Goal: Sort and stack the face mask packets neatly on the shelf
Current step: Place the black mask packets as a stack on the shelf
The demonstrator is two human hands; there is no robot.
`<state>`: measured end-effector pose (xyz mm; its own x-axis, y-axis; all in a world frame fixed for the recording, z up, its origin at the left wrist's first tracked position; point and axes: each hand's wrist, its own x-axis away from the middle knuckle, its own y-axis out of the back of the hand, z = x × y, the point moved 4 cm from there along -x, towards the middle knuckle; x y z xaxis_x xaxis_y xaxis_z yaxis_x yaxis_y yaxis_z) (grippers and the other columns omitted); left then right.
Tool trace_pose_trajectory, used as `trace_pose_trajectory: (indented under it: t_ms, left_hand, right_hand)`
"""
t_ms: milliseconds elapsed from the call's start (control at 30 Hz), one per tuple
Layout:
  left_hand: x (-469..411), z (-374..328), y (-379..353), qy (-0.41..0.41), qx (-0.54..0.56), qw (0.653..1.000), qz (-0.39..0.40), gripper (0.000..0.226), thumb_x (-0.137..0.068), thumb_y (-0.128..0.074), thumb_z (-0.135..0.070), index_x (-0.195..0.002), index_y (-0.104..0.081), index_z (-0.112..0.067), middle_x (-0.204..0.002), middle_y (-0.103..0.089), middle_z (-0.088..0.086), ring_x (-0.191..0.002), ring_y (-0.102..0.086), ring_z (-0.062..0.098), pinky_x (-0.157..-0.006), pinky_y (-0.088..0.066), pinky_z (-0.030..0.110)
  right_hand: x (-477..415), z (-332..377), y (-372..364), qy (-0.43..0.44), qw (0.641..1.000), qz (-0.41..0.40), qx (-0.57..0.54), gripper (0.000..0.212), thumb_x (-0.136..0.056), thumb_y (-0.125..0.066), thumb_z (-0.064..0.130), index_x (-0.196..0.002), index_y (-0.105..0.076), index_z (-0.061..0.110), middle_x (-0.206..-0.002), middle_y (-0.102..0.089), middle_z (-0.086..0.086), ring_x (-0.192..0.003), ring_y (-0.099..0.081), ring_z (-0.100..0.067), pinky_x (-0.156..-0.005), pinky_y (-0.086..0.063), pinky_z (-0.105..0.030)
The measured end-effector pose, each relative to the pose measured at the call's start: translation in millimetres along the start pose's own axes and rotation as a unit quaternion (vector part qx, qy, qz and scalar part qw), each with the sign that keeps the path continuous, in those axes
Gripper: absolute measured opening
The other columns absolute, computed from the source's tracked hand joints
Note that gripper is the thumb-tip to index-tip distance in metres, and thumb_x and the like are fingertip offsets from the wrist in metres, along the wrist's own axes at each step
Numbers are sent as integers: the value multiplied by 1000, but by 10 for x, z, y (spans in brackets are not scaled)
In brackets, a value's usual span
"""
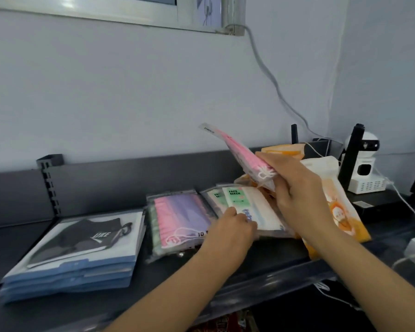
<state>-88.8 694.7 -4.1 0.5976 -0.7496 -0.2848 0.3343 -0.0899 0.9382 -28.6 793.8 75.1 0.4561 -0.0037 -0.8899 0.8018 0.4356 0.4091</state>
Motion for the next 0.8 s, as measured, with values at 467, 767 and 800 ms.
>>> trace_pose_trajectory:
  t_ms: [467,767,800]
  left_hand:
    - [1521,1413,695,292,82,952,-40,55,-91,-45,-54,-138,-41,-26,-138,-49,-9,-126,-44,12,-97,-42,30]
    - [1782,1658,97,240,83,959,128,106,-55,-15,-90,-148,-9,-40,-158,-7,-12,-146,-6,16,-116,-14,46]
    - [1787,1652,41,230,70,962,131,119,-43,0,-94,-148,-6,-40,-159,-4,-11,-146,-5,17,-116,-12,48]
  right_hand:
    - [111,781,-1217,73,941,313,105,75,-75,-57,-9,-141,-39,20,-138,-46,-8,-110,-58,-33,-85,-51,-38]
    - [284,736,-1495,2,896,435,89,67,-89,-44,5,-148,-21,28,-156,-18,2,-141,-22,-18,-113,-24,-33]
    - [283,739,-1488,-4,897,437,71,64,-91,-46,11,-147,-23,30,-157,-16,3,-143,-16,-18,-116,-20,-40]
